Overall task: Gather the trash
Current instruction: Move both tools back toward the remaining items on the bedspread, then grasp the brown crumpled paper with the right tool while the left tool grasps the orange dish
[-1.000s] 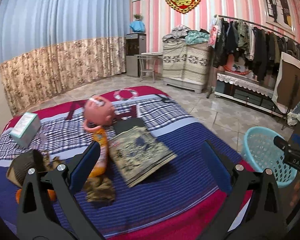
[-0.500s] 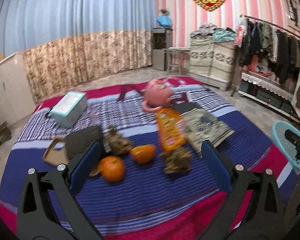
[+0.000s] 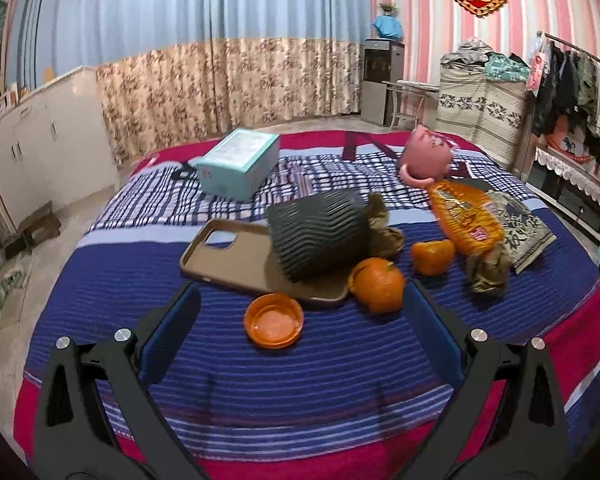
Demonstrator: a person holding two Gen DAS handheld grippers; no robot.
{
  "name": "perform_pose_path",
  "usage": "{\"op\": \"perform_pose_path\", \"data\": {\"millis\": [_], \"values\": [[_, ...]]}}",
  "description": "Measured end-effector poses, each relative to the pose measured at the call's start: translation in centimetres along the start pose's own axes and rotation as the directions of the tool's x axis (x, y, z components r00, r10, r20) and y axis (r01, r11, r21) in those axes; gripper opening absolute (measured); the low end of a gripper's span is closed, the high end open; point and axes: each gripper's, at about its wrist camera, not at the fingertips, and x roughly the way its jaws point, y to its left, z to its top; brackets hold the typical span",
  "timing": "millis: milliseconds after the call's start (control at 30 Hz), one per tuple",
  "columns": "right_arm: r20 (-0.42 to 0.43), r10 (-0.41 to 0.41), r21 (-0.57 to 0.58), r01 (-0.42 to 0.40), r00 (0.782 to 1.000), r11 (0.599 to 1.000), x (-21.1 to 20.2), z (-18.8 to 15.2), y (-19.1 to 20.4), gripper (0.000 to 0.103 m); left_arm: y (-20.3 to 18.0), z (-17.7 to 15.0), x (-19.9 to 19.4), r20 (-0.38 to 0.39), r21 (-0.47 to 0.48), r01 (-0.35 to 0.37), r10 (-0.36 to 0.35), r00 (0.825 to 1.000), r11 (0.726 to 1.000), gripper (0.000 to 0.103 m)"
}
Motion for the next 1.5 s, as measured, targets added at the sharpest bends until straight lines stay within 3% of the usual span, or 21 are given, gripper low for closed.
{"op": "perform_pose_path", "data": {"millis": [200,400,600,700,767,833,967,1100,1200,1333,1500], "values": [[-0.017,0.096,-0.027,-0.096,0.995,0.995,1.4,0.4,4.3,0.099,1.5,-0.5,0.7,0.001,0.011,-0.032,0.032,0.999,0.999,0.097],[-0.052,0.181,-0.167,-0.187,0.982,0.968,3.1,0.5,10.7,0.096,3.7,-1.0,1.6,-0.055,-0.047,-0.044,0.041,0.998,0.998,0.097],[-0.135,0.201,-0.217,-0.227,0.97,0.95,5.7,0.4,13.2,0.073,4.6,-2.1,2.5,-0.093,-0.111,0.009,-0.019,0.995,0.994,0.097],[-0.177,0.24,-0.212,-0.275,0.955,0.938,6.7,0.2,13.7,0.055,4.0,-2.2,3.1,-0.109,-0.079,0.01,-0.018,0.994,0.997,0.097],[-0.183,0.288,-0.214,-0.324,0.94,0.922,6.4,0.2,13.8,0.036,3.6,-2.2,3.3,-0.118,-0.062,0.007,-0.014,0.993,0.998,0.097],[-0.177,0.293,-0.222,-0.328,0.94,0.918,6.2,0.1,14.1,0.036,3.2,-2.1,3.9,-0.137,-0.042,0.013,-0.018,0.99,0.999,0.097],[-0.17,0.331,-0.212,-0.363,0.928,0.907,4.4,0.1,13.6,0.036,3.3,-2.2,4.8,-0.19,-0.041,0.019,-0.026,0.981,0.999,0.089],[-0.131,0.307,-0.228,-0.33,0.943,0.916,1.7,0.4,11.6,0.036,3.1,-1.9,5.2,-0.199,-0.034,0.015,-0.021,0.98,0.999,0.085],[-0.093,0.267,-0.204,-0.281,0.959,0.938,-0.1,0.9,8.6,0.036,2.3,-1.9,5.6,-0.21,0.006,0.016,-0.014,0.977,1.0,0.073],[-0.044,0.213,-0.139,-0.217,0.976,0.966,-1.7,1.4,4.0,0.036,1.6,-1.8,5.2,-0.196,0.036,0.018,-0.011,0.981,0.999,0.039],[-0.032,0.173,-0.027,-0.174,0.984,0.984,-2.2,1.1,-1.6,0.036,1.0,-1.5,4.5,-0.17,0.052,-0.022,0.031,0.985,0.998,0.039]]}}
